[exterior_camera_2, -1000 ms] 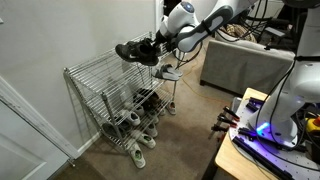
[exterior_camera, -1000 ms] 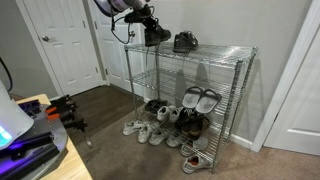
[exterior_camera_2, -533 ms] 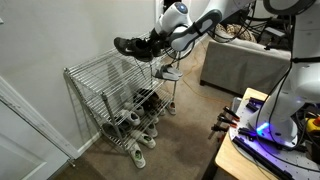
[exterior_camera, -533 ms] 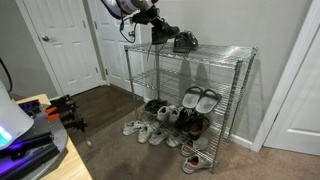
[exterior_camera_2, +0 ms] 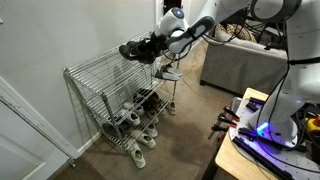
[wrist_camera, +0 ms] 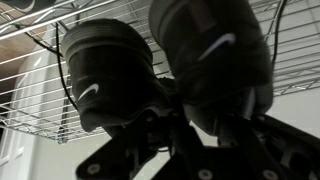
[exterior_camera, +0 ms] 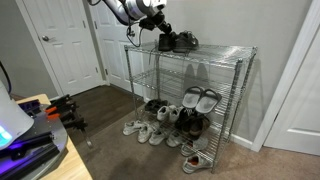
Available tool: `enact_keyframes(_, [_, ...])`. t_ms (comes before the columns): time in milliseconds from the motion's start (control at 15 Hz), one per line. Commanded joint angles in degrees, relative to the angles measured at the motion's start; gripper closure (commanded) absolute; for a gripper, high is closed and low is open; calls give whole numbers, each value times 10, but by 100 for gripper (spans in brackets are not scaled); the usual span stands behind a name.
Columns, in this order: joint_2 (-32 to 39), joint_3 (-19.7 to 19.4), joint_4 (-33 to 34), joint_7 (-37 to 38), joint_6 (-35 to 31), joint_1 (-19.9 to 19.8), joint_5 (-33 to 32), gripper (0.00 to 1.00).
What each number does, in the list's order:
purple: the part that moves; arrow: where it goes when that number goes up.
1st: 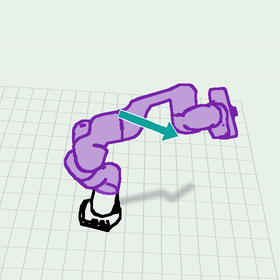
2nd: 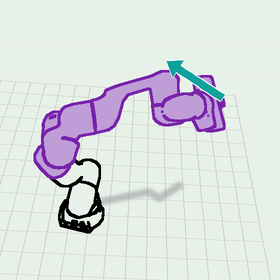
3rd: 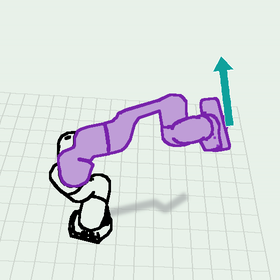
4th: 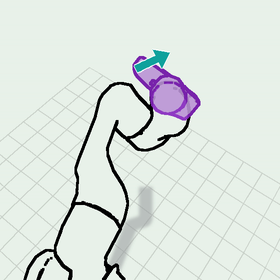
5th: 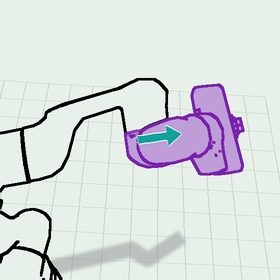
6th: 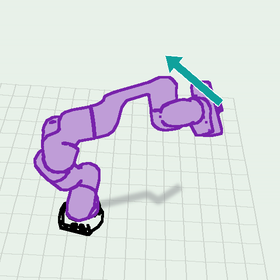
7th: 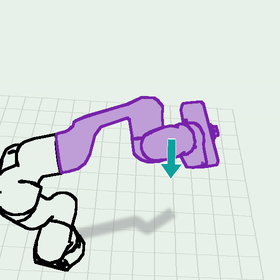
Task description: Move the black shoe from the second rack to the top rack
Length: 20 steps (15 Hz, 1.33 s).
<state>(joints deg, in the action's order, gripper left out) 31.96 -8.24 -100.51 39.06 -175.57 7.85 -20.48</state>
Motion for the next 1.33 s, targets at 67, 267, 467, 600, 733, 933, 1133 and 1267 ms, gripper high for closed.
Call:
enact_keyframes(67, [8,7,5,20,-23,-6,14,34])
enact_keyframes(267, [-12,72,-18,-1,-15,-42,42,16])
enact_keyframes(467, [-31,108,-35,0,-27,-59,47,1])
enact_keyframes(600, [-58,104,-61,8,-48,-56,34,0])
enact_keyframes(733, [-90,73,-92,20,-82,-35,20,0])
enact_keyframes(933, [-139,22,-141,21,-117,4,10,0])
enact_keyframes(1133, [-175,3,-184,18,-122,24,12,0])
enact_keyframes(1267, [-191,-7,-203,18,-118,38,13,0])
